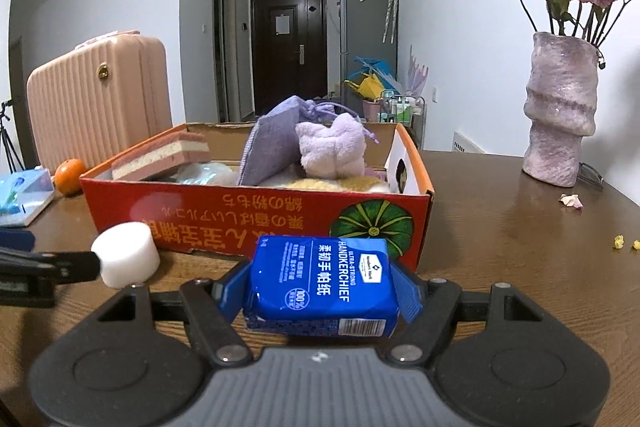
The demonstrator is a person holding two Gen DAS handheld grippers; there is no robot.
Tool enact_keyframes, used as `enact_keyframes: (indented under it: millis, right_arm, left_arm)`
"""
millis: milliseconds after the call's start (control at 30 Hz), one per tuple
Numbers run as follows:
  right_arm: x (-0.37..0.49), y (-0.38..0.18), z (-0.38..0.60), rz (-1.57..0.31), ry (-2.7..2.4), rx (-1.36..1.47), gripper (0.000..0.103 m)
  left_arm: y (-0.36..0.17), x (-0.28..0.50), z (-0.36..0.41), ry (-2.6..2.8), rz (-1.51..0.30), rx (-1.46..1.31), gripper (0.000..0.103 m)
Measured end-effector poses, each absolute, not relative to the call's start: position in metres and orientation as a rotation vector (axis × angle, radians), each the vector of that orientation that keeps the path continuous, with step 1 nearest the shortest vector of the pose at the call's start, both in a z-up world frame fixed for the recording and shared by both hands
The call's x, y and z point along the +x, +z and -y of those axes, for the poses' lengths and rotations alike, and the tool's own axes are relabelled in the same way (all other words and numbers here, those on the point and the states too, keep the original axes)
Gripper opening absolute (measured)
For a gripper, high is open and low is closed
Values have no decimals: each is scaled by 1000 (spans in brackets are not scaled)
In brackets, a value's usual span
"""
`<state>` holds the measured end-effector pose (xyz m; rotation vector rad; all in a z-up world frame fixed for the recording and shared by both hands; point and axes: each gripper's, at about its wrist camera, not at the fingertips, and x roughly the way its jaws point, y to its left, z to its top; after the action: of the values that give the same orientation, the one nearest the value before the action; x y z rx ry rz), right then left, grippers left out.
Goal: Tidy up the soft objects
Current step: 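Grasp the blue handkerchief pack with the right gripper while the left gripper grasps the white round sponge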
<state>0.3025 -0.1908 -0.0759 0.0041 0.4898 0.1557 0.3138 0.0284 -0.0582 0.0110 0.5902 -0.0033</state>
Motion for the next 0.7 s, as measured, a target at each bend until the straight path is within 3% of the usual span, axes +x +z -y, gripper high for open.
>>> enact_keyframes:
  millis: [467, 700]
  right_arm:
    - [308, -75, 200, -478, 123, 29, 72]
    - [310, -75, 202, -480, 116, 37, 72]
  left_arm:
    - [-67, 353, -14, 4, -612, 22, 103]
    - [-70, 362, -12, -24, -623, 30, 86]
